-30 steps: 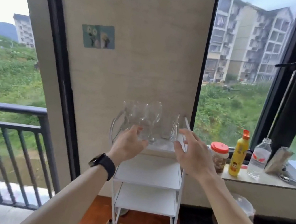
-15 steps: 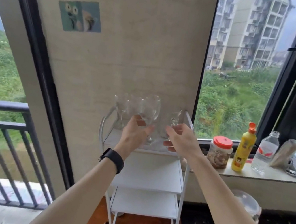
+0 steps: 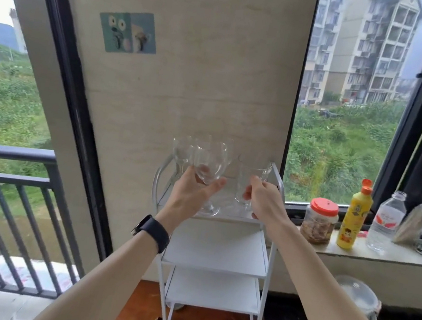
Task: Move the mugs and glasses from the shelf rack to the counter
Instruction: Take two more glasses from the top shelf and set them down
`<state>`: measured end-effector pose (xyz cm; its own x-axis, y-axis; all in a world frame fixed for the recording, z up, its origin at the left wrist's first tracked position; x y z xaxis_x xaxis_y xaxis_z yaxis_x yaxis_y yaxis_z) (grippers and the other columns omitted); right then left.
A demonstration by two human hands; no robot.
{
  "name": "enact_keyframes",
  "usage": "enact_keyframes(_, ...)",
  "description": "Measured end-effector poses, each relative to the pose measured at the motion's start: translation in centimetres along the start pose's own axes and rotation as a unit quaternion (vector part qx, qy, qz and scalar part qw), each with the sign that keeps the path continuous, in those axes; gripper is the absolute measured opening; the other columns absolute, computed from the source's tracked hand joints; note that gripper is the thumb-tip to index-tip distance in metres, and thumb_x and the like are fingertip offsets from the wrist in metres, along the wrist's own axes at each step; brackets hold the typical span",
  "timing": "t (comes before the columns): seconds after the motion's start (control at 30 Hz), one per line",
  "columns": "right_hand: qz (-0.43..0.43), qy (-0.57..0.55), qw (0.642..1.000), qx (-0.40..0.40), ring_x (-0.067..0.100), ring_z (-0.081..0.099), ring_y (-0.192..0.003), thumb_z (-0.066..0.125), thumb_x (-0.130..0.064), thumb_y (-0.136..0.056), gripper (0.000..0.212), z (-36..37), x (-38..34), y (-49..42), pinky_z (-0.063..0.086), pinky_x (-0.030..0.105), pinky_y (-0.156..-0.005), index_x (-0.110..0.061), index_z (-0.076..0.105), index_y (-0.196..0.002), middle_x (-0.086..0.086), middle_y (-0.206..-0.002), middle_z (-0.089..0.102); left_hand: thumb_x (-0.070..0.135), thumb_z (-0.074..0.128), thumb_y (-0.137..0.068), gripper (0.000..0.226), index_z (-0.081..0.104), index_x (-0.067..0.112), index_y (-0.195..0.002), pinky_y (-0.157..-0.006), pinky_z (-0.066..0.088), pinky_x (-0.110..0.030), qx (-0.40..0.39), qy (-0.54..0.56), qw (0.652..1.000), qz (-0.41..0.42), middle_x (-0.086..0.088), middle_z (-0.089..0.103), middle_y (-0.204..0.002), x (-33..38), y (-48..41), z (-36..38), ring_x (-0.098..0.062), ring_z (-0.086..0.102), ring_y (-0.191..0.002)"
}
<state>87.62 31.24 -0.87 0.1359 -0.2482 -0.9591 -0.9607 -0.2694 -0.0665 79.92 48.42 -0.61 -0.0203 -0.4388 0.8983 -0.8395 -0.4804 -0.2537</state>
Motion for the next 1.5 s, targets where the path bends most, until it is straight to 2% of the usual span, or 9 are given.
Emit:
enact_keyframes(0.3,-0.164,0.049,0.985,0.023,0.013,0.044,-0.059,0.033,-0.048,-0.105,0.048,-2.3,2.1,9.9,0.039,0.038,-0.063,-0.010,0.050,-0.081,-0.002,-0.066,0.048,0.053,0.079,-0.079,0.046,0.057,0.033,-0.113,-0.085,0.059,-0.044,-0.042,0.022,0.998,0.036,0.005,0.070,-0.102,0.0,6.4,-2.2,-0.016,0.071,-0.087)
enact_keyframes(0.4,-0.171,0.065,0.982,0.041,0.008,0.044,-0.059,0.035,-0.048,-0.106,0.042,-3.8,5.0,14.1,0.039,0.034,-0.064,-0.019,0.049,-0.079,-0.007,-0.065,0.047,0.052,0.079,-0.079,0.044,0.058,0.037,-0.114,-0.082,0.059,-0.040,-0.068,0.024,0.997,0.035,0.005,0.072,-0.102,-1.8,9.5,-1.3,-0.016,0.071,-0.086)
enact_keyframes(0.6,-0.064,0.073,0.994,0.058,0.009,0.055,-0.068,0.040,-0.051,-0.103,0.035,-7.6,14.4,22.0,0.051,0.048,-0.073,-0.034,0.055,-0.078,-0.010,-0.073,0.060,0.044,0.079,-0.081,0.045,0.059,0.029,-0.118,-0.079,0.057,-0.031,-0.148,0.026,0.989,0.000,0.006,0.070,-0.103,-5.5,16.7,5.2,-0.015,0.071,-0.087)
enact_keyframes(0.73,0.013,0.067,0.992,0.102,0.012,0.050,-0.066,0.040,-0.060,-0.096,0.045,-12.0,19.6,27.6,0.047,0.050,-0.067,-0.022,0.052,-0.076,0.004,-0.074,0.058,0.037,0.081,-0.082,0.038,0.060,0.031,-0.113,-0.087,0.058,-0.038,-0.239,0.025,0.971,-0.012,0.005,0.069,-0.105,-6.4,21.6,11.7,-0.016,0.070,-0.093)
enact_keyframes(0.83,0.059,0.065,0.985,0.151,0.011,0.048,-0.063,0.040,-0.063,-0.093,0.048,-16.4,22.5,32.3,0.045,0.049,-0.067,-0.021,0.050,-0.074,-0.003,-0.068,0.054,0.033,0.082,-0.082,0.043,0.060,0.024,-0.118,-0.090,0.055,-0.035,-0.302,0.011,0.953,-0.007,0.004,0.066,-0.108,-5.5,25.6,17.4,-0.013,0.066,-0.098)
enact_keyframes(1.0,0.126,0.055,0.956,0.257,0.019,0.053,-0.067,0.039,-0.067,-0.089,0.050,-25.6,26.7,42.4,0.047,0.053,-0.071,-0.022,0.049,-0.070,0.000,-0.071,0.059,0.029,0.084,-0.079,0.044,0.059,0.021,-0.114,-0.077,0.053,-0.024,-0.408,0.019,0.913,0.019,0.008,0.068,-0.094,-1.2,33.8,28.1,-0.008,0.065,-0.083)
enact_keyframes(1.13,0.159,0.077,0.921,0.347,0.014,0.049,-0.062,0.039,-0.057,-0.096,0.047,-34.1,28.3,52.3,0.051,0.056,-0.074,-0.020,0.048,-0.070,-0.010,-0.063,0.052,0.045,0.083,-0.068,0.049,0.058,0.030,-0.107,-0.087,0.057,-0.037,-0.474,0.038,0.878,0.060,0.007,0.071,-0.100,4.7,42.5,36.8,-0.011,0.069,-0.092)
enact_keyframes(1.27,0.185,0.092,0.881,0.427,0.009,0.047,-0.057,0.041,-0.048,-0.103,0.046,-43.0,29.0,63.3,0.051,0.053,-0.069,-0.017,0.050,-0.070,-0.014,-0.059,0.051,0.035,0.082,-0.076,0.046,0.058,0.026,-0.115,-0.094,0.056,-0.042,-0.541,0.073,0.832,0.101,0.005,0.069,-0.105,11.9,53.9,44.7,-0.013,0.068,-0.099)
enact_keyframes(1.5,0.226,0.119,0.797,0.547,0.016,0.051,-0.056,0.034,-0.067,-0.087,0.046,-55.9,29.1,82.1,0.050,0.045,-0.068,-0.028,0.050,-0.068,-0.008,-0.062,0.055,0.048,0.082,-0.069,0.054,0.061,0.027,-0.115,-0.096,0.056,-0.045,-0.650,0.110,0.737,0.146,0.004,0.073,-0.107,23.2,74.3,55.4,-0.014,0.070,-0.100)
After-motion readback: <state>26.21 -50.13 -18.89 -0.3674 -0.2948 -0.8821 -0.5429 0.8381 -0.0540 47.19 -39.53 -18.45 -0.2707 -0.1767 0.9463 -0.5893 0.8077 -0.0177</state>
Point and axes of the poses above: each hand's wrist, its own y-axis away from the middle knuckle, its own z-axis out of the palm, x = y × z, the point moved 5 cm from there along -y, towards the middle knuckle
